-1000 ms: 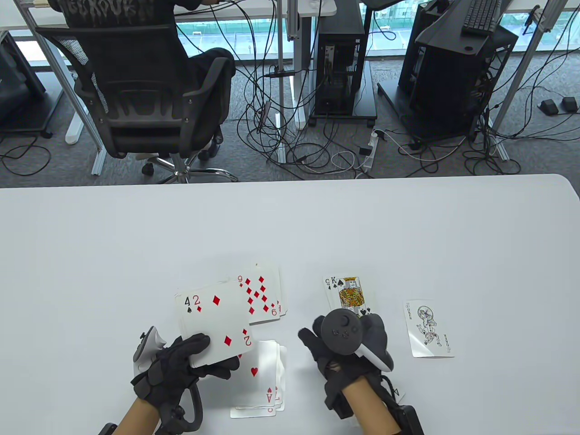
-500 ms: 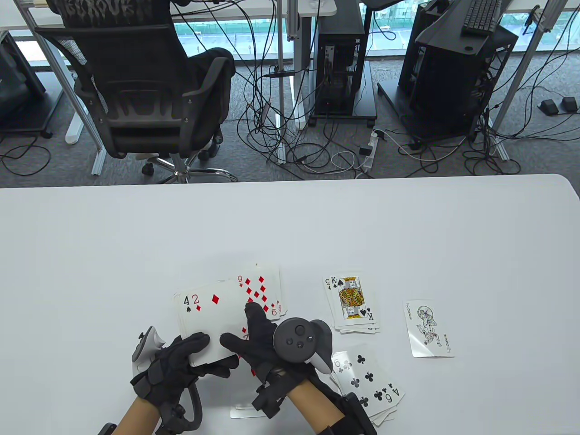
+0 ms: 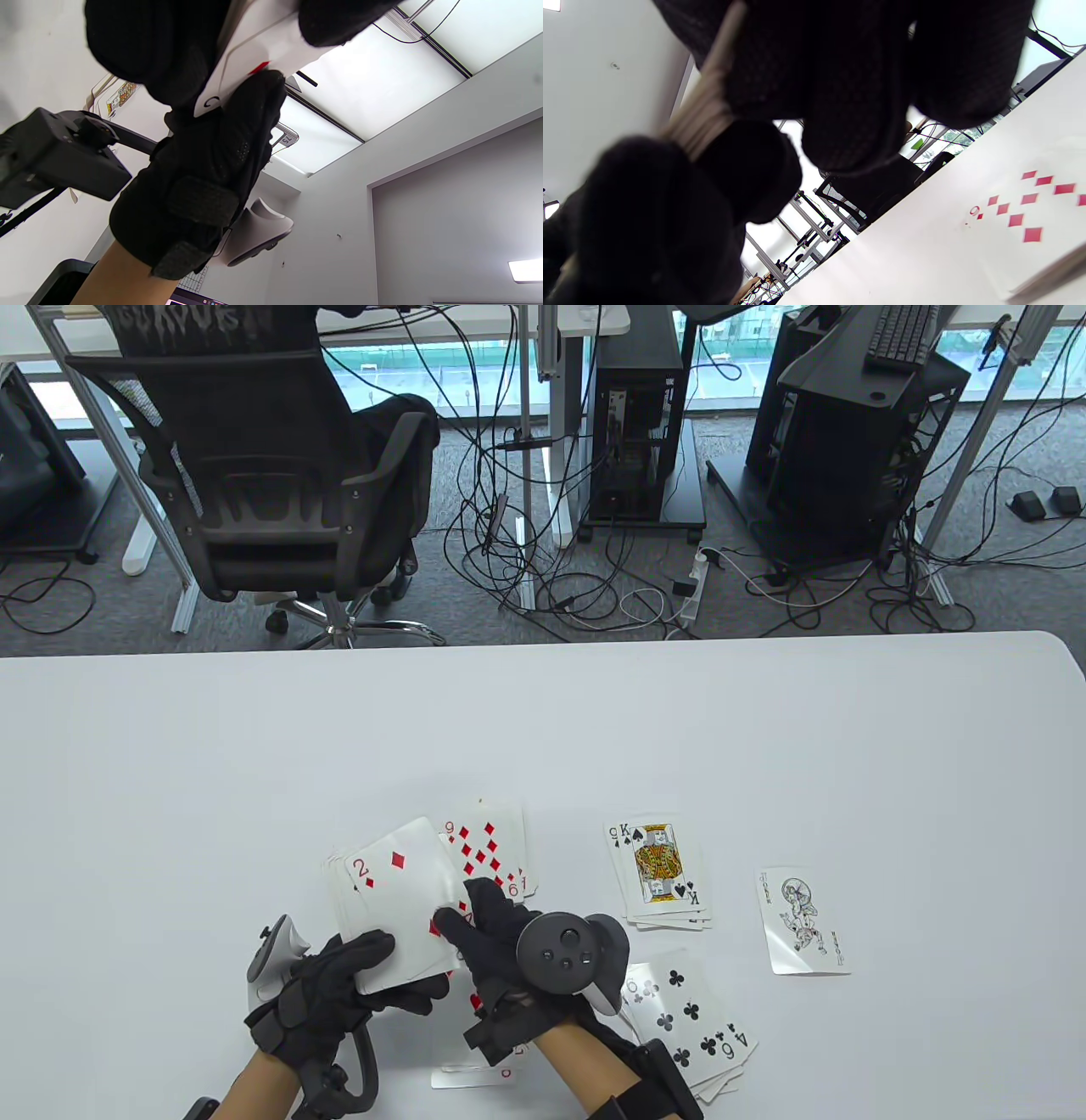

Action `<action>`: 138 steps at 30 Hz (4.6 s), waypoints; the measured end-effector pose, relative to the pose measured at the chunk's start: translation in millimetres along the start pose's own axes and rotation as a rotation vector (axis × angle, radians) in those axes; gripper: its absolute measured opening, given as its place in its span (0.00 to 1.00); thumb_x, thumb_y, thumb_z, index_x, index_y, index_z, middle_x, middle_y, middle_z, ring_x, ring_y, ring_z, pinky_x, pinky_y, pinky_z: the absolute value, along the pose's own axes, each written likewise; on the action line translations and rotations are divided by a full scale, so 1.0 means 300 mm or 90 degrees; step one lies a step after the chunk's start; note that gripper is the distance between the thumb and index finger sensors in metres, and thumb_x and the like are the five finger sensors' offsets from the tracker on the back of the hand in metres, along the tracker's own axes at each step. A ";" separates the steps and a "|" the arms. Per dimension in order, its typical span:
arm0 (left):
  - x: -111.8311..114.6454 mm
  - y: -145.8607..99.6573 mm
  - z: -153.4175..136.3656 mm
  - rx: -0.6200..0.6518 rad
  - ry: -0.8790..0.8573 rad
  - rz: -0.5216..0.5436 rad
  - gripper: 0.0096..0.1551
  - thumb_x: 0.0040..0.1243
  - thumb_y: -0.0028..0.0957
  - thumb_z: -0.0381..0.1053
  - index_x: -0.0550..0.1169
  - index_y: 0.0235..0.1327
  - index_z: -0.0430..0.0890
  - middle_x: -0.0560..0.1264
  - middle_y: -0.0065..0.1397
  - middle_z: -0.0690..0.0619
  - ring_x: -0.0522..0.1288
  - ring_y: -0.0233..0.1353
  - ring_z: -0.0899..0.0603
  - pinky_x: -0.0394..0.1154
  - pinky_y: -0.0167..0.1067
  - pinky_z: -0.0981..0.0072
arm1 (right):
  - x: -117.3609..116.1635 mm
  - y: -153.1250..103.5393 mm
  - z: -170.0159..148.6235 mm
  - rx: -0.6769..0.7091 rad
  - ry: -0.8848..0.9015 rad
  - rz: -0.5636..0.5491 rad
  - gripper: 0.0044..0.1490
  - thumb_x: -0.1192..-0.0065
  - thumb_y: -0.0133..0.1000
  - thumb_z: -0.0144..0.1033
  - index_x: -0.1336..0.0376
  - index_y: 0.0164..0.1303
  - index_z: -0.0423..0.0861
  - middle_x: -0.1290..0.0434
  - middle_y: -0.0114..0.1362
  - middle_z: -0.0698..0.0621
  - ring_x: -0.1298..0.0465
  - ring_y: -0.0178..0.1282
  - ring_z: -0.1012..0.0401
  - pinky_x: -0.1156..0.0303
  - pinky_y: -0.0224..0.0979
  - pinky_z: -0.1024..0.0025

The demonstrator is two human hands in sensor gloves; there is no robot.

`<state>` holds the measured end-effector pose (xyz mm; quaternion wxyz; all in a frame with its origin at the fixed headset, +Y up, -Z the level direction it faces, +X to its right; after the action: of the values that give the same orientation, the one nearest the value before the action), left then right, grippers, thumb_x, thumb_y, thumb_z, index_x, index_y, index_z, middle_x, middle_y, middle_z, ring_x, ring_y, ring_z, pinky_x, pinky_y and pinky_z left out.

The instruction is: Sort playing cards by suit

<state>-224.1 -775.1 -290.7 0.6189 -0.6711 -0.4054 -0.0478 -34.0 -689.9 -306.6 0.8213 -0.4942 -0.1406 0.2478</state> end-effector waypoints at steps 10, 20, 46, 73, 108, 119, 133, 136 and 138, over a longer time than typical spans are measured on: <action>-0.008 -0.002 0.008 0.009 -0.019 0.016 0.28 0.53 0.73 0.42 0.55 0.79 0.43 0.64 0.74 0.37 0.78 0.63 0.34 0.77 0.57 0.50 | 0.103 0.133 -0.196 -0.212 0.102 0.025 0.26 0.45 0.60 0.35 0.36 0.53 0.25 0.21 0.32 0.51 0.17 0.29 0.56 0.19 0.43 0.56; -0.006 -0.001 0.017 0.023 -0.026 0.014 0.28 0.53 0.73 0.43 0.55 0.79 0.44 0.64 0.74 0.37 0.78 0.63 0.34 0.78 0.57 0.50 | 0.026 0.238 -0.328 -0.316 -0.044 0.028 0.27 0.46 0.60 0.34 0.37 0.53 0.24 0.21 0.30 0.51 0.18 0.25 0.57 0.19 0.39 0.58; -0.013 -0.008 0.027 0.030 -0.030 0.022 0.28 0.53 0.74 0.43 0.55 0.79 0.44 0.64 0.74 0.37 0.78 0.64 0.34 0.78 0.58 0.50 | -0.190 0.256 -0.325 -0.280 -0.600 0.285 0.42 0.47 0.61 0.48 0.37 0.57 0.20 0.21 0.29 0.48 0.18 0.26 0.53 0.20 0.39 0.52; -0.005 -0.007 0.013 0.008 -0.026 0.018 0.28 0.53 0.73 0.43 0.54 0.79 0.44 0.63 0.74 0.37 0.78 0.64 0.33 0.77 0.58 0.49 | -0.041 0.043 -0.004 -0.030 -0.090 0.152 0.54 0.44 0.60 0.55 0.48 0.66 0.16 0.24 0.47 0.37 0.21 0.44 0.41 0.26 0.52 0.40; 0.017 0.001 -0.001 -0.001 -0.025 -0.008 0.28 0.53 0.73 0.42 0.55 0.79 0.44 0.64 0.74 0.37 0.78 0.64 0.33 0.77 0.58 0.49 | 0.334 -0.093 -0.155 -0.135 -0.105 0.058 0.24 0.41 0.57 0.27 0.34 0.49 0.20 0.20 0.31 0.46 0.18 0.31 0.49 0.22 0.45 0.46; 0.012 0.000 -0.015 -0.014 -0.025 0.002 0.28 0.53 0.73 0.42 0.55 0.79 0.44 0.64 0.74 0.37 0.78 0.64 0.33 0.77 0.58 0.49 | 0.457 -0.281 -0.326 -0.360 -0.338 0.291 0.24 0.43 0.58 0.26 0.34 0.50 0.19 0.20 0.32 0.44 0.18 0.32 0.47 0.23 0.47 0.44; 0.012 -0.001 -0.018 -0.021 -0.027 0.007 0.28 0.53 0.73 0.42 0.55 0.79 0.44 0.64 0.74 0.37 0.78 0.64 0.33 0.77 0.58 0.50 | 0.313 -0.386 -0.465 -0.395 -0.603 0.458 0.26 0.46 0.58 0.26 0.36 0.52 0.18 0.20 0.36 0.41 0.19 0.35 0.44 0.24 0.49 0.42; 0.011 -0.001 -0.019 -0.021 -0.027 0.008 0.28 0.53 0.73 0.42 0.55 0.79 0.44 0.64 0.74 0.37 0.78 0.64 0.33 0.77 0.58 0.49 | 0.296 -0.391 -0.462 -0.402 -0.633 0.492 0.28 0.48 0.59 0.27 0.38 0.54 0.17 0.21 0.39 0.39 0.19 0.39 0.42 0.26 0.51 0.40; 0.012 -0.001 -0.018 -0.021 -0.026 0.007 0.28 0.53 0.73 0.42 0.55 0.79 0.44 0.64 0.74 0.37 0.78 0.64 0.33 0.77 0.58 0.49 | 0.292 -0.391 -0.460 -0.401 -0.644 0.503 0.28 0.49 0.60 0.28 0.39 0.55 0.18 0.21 0.40 0.38 0.20 0.40 0.42 0.26 0.52 0.39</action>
<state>-219.5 -778.1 -287.3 0.5997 -0.6839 -0.4138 -0.0372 136.6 -790.0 -269.6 0.3226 -0.5462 -0.3797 0.6734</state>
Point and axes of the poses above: the tracker on the back of each hand, its own z axis roughly to the thumb side, its own y axis roughly from the wrist to the fingertips, x = y × z, the point moved 4 cm from there along y, roughly from the wrist to the fingertips
